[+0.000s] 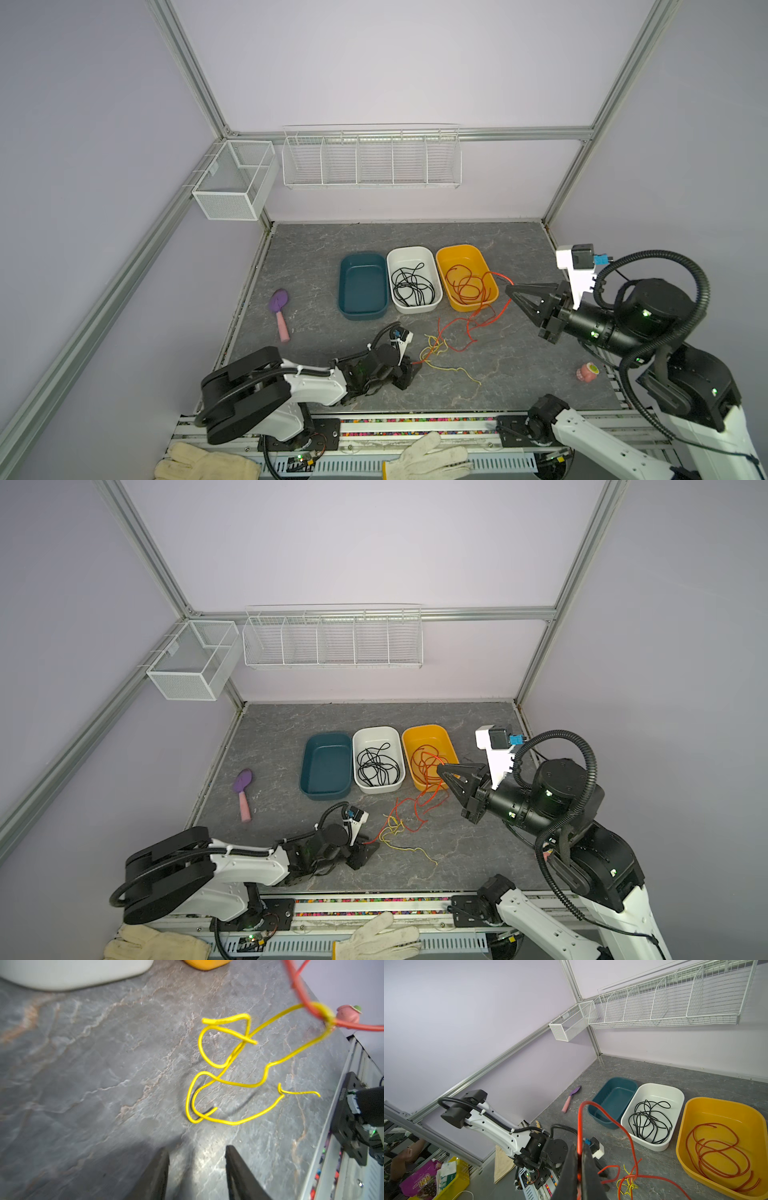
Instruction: Untangle the cables
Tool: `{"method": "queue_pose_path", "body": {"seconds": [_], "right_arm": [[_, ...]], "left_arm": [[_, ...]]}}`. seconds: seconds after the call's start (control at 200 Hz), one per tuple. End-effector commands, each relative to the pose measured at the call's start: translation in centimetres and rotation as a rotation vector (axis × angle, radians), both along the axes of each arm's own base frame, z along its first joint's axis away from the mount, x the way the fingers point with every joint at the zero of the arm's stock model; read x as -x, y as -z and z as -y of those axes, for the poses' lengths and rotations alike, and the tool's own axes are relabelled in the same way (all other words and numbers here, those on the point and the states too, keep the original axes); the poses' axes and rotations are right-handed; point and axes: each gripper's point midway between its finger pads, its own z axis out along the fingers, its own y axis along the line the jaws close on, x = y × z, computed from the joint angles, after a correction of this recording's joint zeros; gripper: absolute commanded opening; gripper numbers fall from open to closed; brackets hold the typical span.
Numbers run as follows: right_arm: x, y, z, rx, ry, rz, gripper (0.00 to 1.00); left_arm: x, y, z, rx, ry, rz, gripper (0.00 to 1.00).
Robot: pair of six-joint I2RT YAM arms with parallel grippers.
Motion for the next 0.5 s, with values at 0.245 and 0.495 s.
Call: {"method": "queue_pose_path", "body": {"seconds": [0.245, 0.495], "right_arm": [[-0.8, 1.0, -1.1, -0.006, -0.027, -0.004, 0.06], [-1.8, 1.7, -1.7, -0.003, -0.02, -0.033, 0.06]], "left_arm": [[0.6, -10.3, -3.6, 0.181, -0.007, 0.21, 0.69], [2.1, -13.5, -3.3, 0.344, 0.053, 0.205, 0.72]]}}
